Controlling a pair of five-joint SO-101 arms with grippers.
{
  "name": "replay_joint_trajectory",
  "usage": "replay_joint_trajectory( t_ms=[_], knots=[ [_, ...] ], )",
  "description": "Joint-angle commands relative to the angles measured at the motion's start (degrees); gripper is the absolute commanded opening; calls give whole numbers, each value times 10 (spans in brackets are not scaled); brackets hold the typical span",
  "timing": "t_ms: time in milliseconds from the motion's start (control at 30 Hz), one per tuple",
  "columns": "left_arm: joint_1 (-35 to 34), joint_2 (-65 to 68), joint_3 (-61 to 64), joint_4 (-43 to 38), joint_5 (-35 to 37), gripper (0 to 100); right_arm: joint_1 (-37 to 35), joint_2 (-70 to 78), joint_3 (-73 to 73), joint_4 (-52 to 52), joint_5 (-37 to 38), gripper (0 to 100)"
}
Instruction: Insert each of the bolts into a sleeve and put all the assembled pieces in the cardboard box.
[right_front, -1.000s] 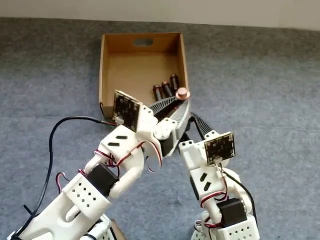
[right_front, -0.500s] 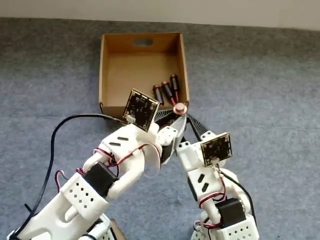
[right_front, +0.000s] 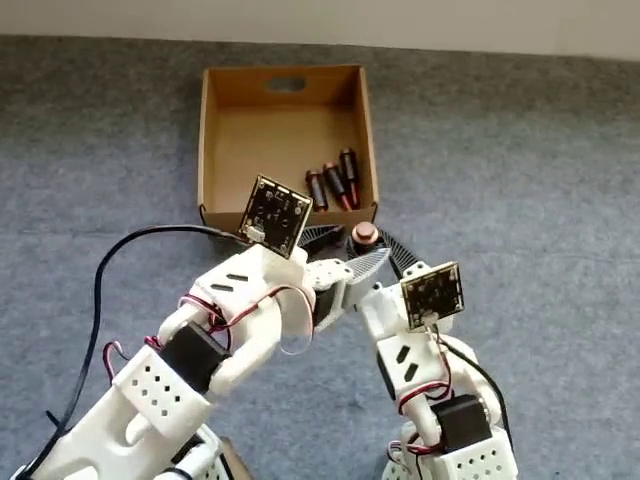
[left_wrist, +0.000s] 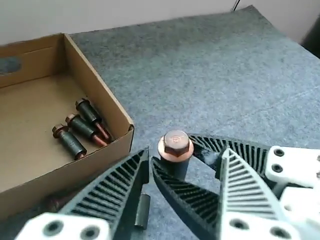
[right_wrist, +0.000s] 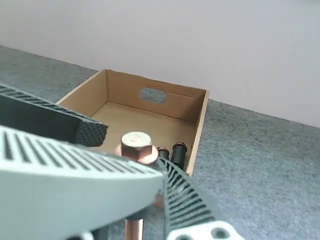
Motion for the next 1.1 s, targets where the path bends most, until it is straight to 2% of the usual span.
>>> replay_joint_trajectory(
  t_ms=[0,167,267,300,333,400,500,667,767,800,933,967,1067],
  knots=[
    [6,-4,-30,3,-2,242,-2,-7,-9,-14,6,5],
    [5,-77,-64,58,-4,229,-2,-7,-8,-14,5,5],
    [-25,-143,-62,95,-4,98,-2,-7,-8,-14,5,5],
    [-46,-160,-55,104,-4,22,-2,-7,-8,-14,5,5],
    [-70,-176,-44,113,-4,1,-2,-7,-8,-14,5,5],
    [-130,-206,-9,127,-4,43,-2,-7,-10,-12,5,5],
    [-225,-243,60,144,-4,5,-2,0,-14,-12,5,5],
    [-372,-321,182,186,-4,9,3,0,-54,-9,8,5],
    [-438,-371,268,186,-7,14,19,0,-115,-9,8,5],
    [-448,-391,292,185,-25,14,19,0,-138,-9,8,5],
    [-455,-468,386,185,-189,11,19,23,-216,7,8,5],
    [-454,-478,392,182,-208,10,19,44,-240,14,8,5],
    [-454,-464,400,163,-208,10,19,138,-304,18,9,5]
  ],
)
